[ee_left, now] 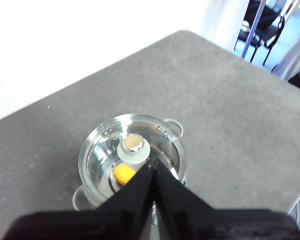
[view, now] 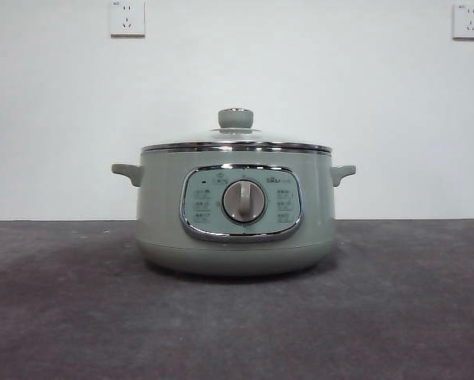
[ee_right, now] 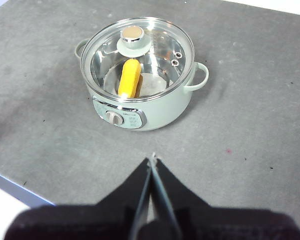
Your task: Pick up the corn,open the lid,put the corn in the pot,close the lid
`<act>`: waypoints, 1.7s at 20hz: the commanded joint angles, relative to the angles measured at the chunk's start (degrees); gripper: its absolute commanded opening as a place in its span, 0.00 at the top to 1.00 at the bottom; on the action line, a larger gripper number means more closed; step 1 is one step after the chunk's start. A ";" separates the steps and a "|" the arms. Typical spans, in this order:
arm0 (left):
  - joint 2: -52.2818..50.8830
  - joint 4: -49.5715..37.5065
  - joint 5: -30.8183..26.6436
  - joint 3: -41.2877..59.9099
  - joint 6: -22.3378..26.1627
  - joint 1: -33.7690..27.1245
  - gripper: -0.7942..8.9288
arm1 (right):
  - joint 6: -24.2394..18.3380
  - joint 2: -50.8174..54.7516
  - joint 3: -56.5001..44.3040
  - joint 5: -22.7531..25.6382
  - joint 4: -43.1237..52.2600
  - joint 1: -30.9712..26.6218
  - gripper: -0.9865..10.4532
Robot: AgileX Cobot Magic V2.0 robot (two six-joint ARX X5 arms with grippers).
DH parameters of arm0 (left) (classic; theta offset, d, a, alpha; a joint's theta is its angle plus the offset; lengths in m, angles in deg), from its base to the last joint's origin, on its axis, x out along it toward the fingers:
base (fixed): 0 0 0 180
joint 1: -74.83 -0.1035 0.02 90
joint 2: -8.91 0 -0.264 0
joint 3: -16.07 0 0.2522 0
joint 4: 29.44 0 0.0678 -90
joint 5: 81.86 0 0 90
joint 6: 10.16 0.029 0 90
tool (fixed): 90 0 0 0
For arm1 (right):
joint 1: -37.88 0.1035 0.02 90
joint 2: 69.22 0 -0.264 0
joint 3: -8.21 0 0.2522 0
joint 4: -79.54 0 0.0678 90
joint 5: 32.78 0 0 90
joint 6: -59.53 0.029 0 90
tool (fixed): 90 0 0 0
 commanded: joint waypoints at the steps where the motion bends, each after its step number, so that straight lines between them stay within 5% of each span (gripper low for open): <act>1: -1.75 -0.22 0.24 0.17 -0.50 -0.07 0.92 | 0.04 0.02 -0.46 0.11 -1.36 0.09 0.91; 4: -2.73 -0.22 0.22 0.17 0.35 -0.07 0.92 | 0.04 0.02 -0.46 0.11 -1.33 0.09 0.91; 6: -2.67 -0.04 0.28 0.68 7.43 -0.22 0.92 | 0.04 0.02 -0.46 0.11 -1.36 0.09 0.91; 9: -7.85 -0.07 -0.39 9.97 9.73 -7.43 0.92 | 0.04 0.02 -0.46 0.11 -1.33 0.09 0.91; 12: -17.00 -3.93 0.31 30.01 11.85 -17.14 0.92 | 0.04 0.02 -0.46 0.11 -1.33 0.09 0.91; 16: -37.18 -33.59 2.05 69.48 9.46 -26.82 0.92 | 0.04 0.02 -0.46 0.11 -1.36 0.09 0.91; 19: -52.41 -53.07 2.49 96.70 7.87 -29.33 0.92 | 0.04 0.02 -0.46 0.11 -1.33 0.09 0.91; 22: -63.95 -58.53 6.45 113.11 7.10 -29.33 0.92 | 0.04 0.02 -0.46 0.13 -1.33 0.09 0.91; 28: -76.50 -65.11 -0.07 126.95 -0.63 -29.33 0.92 | 0.04 -0.07 -0.46 0.11 -1.33 0.09 0.91; 31: -78.29 -66.01 -7.78 127.73 0.11 -29.38 0.92 | 0.04 -0.04 -0.46 0.07 -1.33 0.09 0.91; 34: -78.29 -66.07 -8.61 127.75 0.92 -30.10 0.92 | 0.04 -0.09 -0.46 0.09 -1.33 0.09 0.91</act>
